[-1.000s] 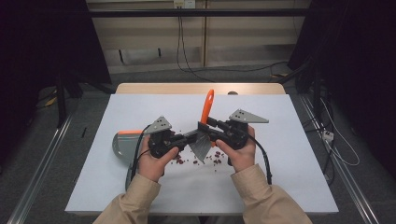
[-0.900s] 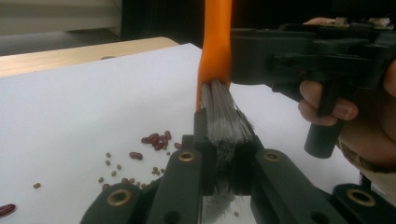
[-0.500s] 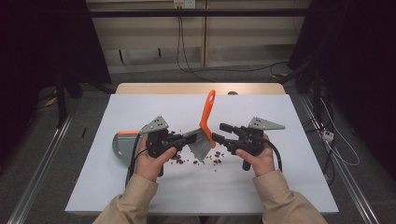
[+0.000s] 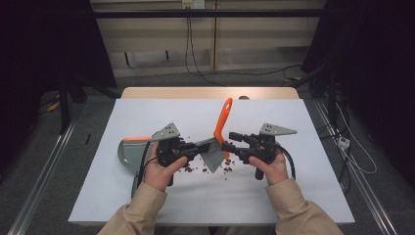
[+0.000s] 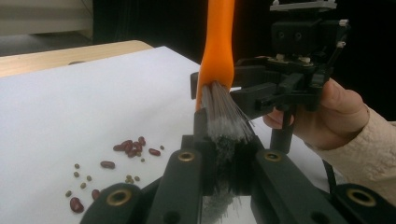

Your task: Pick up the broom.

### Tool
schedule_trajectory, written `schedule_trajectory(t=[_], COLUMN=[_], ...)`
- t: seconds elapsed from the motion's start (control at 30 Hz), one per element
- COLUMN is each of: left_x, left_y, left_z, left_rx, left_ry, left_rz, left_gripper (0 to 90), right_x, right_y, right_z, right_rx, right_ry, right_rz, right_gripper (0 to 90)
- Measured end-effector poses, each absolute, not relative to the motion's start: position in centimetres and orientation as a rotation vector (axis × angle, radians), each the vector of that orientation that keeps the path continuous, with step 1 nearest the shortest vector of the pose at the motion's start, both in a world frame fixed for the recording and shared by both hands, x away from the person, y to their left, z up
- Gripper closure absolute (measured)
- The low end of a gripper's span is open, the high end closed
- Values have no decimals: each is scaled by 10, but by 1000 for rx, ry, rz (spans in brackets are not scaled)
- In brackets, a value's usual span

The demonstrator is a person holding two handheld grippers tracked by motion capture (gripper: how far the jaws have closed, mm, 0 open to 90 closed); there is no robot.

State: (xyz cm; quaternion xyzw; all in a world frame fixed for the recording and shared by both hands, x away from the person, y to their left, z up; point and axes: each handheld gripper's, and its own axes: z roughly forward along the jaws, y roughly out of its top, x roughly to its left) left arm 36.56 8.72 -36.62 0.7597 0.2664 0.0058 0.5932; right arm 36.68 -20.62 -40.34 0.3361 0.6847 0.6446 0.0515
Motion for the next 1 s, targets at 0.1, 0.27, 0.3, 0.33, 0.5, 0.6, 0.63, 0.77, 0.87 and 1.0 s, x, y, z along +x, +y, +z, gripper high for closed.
schedule_trajectory(t=[0.1, 0.27, 0.3, 0.33, 0.5, 0.6, 0.63, 0.77, 0.87, 1.0], left_x=[366, 365, 365, 365, 364, 364, 364, 365, 367, 372], left_y=[87, 87, 87, 87, 86, 85, 84, 84, 88, 95], left_z=[-366, -365, -365, -365, -364, -364, -364, -365, -364, -367], left_rx=[1762, 1759, 1757, 1754, 1733, 1726, 1728, 1723, 1696, 1668], left_ry=[611, 599, 597, 592, 569, 549, 541, 535, 546, 598], left_rz=[14, 11, 10, 5, -31, -50, -57, -70, -83, -109], left_gripper=[847, 847, 847, 847, 848, 848, 848, 848, 848, 825], right_x=[367, 368, 368, 369, 371, 372, 372, 371, 370, 364], right_y=[-206, -205, -205, -205, -205, -205, -204, -205, -206, -205], right_z=[-404, -405, -406, -407, -410, -411, -411, -411, -410, -404], right_rx=[1022, 1021, 1019, 1024, 1003, 988, 977, 922, 884, 815], right_ry=[2090, 2131, 2141, 2160, 2206, 2223, 2231, 2261, 2272, 2316], right_rz=[1961, 1986, 1992, 2005, 2086, 2116, 2131, 2122, 2132, 2088], right_gripper=[407, 433, 438, 444, 456, 457, 464, 521, 583, 696])
